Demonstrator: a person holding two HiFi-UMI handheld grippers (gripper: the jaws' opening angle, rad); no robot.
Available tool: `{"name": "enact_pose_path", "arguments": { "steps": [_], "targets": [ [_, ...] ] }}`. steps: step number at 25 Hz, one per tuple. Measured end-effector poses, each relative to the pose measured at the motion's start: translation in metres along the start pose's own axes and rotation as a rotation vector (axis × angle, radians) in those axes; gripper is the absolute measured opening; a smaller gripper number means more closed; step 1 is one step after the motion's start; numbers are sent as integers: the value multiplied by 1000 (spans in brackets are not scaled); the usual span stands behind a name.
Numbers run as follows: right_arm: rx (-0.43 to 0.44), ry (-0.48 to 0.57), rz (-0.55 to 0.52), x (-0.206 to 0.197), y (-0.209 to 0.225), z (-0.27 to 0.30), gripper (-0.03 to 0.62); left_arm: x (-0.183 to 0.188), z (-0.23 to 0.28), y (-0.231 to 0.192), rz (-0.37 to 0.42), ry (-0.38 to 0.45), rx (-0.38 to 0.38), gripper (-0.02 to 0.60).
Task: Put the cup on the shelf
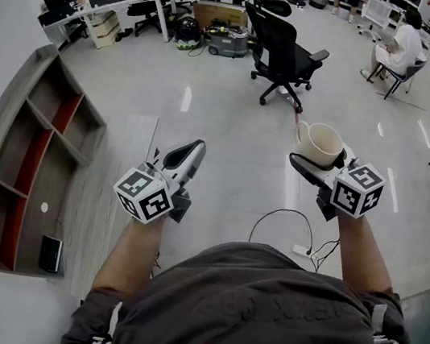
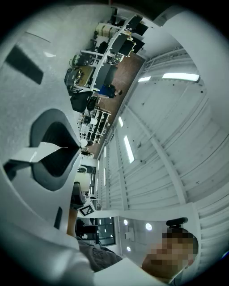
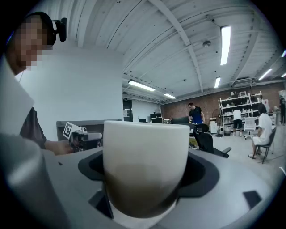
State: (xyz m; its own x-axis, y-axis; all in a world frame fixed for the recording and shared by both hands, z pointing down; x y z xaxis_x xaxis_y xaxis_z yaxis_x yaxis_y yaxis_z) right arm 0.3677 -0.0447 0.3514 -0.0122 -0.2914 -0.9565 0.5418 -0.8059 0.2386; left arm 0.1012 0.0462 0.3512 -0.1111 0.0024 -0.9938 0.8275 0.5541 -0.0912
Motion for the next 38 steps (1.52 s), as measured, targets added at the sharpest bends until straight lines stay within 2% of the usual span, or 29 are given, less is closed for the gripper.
{"name": "enact_pose_path", "arguments": {
  "steps": [8, 15, 30, 33, 38],
  "targets": [
    [17, 0, 2, -3, 11, 1, 445, -3, 14, 3, 8, -5, -2, 0],
    [54, 7, 13, 2, 24, -2, 445, -4, 23, 10, 10, -12, 28, 0],
    [176, -27, -34, 4, 72, -34, 446, -14, 66, 70, 17, -20, 120, 0],
    [202, -33, -24, 3, 78, -22, 446, -18, 66, 64, 15, -42, 148, 0],
    [207, -48, -24, 4, 80, 10, 445, -20, 65, 31, 8, -39, 163, 0]
  ]
}}
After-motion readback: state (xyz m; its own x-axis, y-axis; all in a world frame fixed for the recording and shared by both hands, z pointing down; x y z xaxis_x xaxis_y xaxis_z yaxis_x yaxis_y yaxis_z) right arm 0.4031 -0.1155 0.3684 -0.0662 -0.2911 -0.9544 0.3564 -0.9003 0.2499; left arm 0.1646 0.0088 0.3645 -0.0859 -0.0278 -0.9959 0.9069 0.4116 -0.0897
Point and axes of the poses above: the fingertips, and each gripper's own axes: z forward along the fingers, y to its right, x out of its top, the point moved 4 cm from there along -z, backward along the fingers, and after that the axes turned 8 degrees about z, right-handed, at the moved point
